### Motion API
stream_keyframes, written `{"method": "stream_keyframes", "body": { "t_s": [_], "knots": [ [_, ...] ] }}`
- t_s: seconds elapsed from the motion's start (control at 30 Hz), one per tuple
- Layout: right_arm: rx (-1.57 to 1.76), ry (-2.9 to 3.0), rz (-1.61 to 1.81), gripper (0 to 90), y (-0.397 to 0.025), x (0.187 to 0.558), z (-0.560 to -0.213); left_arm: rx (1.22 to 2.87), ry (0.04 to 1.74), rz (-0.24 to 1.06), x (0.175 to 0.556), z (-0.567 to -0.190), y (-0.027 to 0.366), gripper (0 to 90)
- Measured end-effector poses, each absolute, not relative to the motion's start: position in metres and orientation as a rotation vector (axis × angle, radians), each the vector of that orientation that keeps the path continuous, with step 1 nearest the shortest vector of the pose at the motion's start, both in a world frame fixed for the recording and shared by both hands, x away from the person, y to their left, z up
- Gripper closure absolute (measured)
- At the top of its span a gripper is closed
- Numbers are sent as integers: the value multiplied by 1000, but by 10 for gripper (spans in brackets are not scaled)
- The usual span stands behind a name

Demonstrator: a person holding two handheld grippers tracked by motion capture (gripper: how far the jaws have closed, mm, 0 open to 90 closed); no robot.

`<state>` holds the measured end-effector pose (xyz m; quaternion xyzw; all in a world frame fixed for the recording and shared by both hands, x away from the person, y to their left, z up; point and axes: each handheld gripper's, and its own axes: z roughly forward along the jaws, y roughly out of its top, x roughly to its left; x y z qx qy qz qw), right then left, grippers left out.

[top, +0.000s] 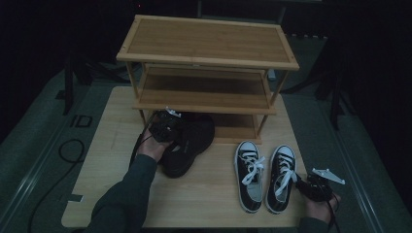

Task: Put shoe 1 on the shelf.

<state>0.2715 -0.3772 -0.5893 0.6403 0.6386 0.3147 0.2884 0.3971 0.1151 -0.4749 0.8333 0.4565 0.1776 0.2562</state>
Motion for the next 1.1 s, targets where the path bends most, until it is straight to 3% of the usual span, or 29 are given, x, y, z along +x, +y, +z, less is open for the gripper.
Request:
{"method": "stream_keyframes", "body": {
  "t_s": [0.63, 0.83, 1.1],
  "knots": [
    [1709, 1706, 840, 459, -377, 272, -589, 2127, 1403, 645, 415, -487, 88, 850],
    [1709, 1706, 841, 459, -377, 272, -589, 2191, 1340, 605, 413, -483, 96, 600],
    [1709, 1706, 840, 459, -377, 272, -589, 2223, 1248, 589, 393, -462, 108, 527]
  ]
}}
